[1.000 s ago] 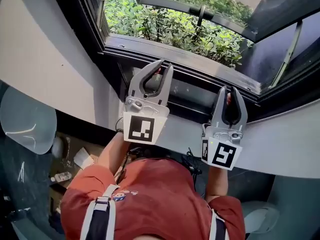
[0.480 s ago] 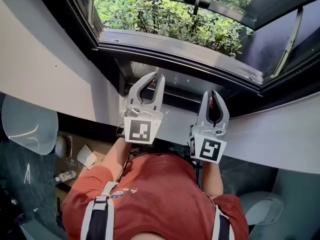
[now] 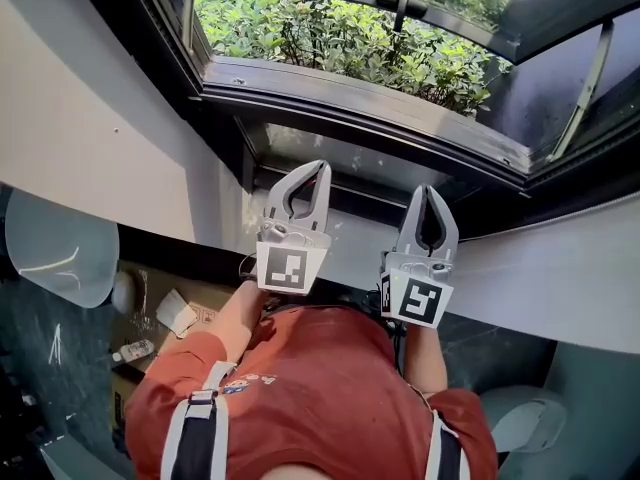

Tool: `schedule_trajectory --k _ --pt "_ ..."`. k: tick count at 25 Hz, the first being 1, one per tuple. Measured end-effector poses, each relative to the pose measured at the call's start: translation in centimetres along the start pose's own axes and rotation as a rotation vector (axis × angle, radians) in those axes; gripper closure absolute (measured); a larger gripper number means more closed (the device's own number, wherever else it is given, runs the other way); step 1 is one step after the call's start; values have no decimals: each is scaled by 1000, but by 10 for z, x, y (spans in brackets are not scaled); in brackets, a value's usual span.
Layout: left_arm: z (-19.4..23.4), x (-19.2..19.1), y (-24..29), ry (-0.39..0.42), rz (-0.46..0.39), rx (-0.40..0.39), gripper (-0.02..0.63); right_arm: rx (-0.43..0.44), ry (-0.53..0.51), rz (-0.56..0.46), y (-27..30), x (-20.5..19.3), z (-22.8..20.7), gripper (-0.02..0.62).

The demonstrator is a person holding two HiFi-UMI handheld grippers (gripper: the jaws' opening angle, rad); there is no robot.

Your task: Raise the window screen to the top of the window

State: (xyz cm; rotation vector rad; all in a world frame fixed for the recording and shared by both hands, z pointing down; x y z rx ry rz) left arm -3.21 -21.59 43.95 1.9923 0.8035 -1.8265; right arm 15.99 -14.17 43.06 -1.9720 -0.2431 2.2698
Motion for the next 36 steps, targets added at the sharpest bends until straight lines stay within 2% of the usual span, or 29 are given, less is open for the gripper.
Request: schedule_trajectory --k 10,25,36 --pt "5 0 2 -35 -9 15 600 -6 -9 -2 4 -1 -1 584" --pt "5 1 6 -18 -21 18 600 -1 -26 5 9 -2 -4 584" --pt "4 3 8 -41 -27 22 600 4 -38 4 10 -2 -5 584"
Point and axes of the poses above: the fingertips, and each gripper's own axes: y forward along the fingers, z to its left, x out of its top, the point moved 9 cm from there along -y, backward along the fingers
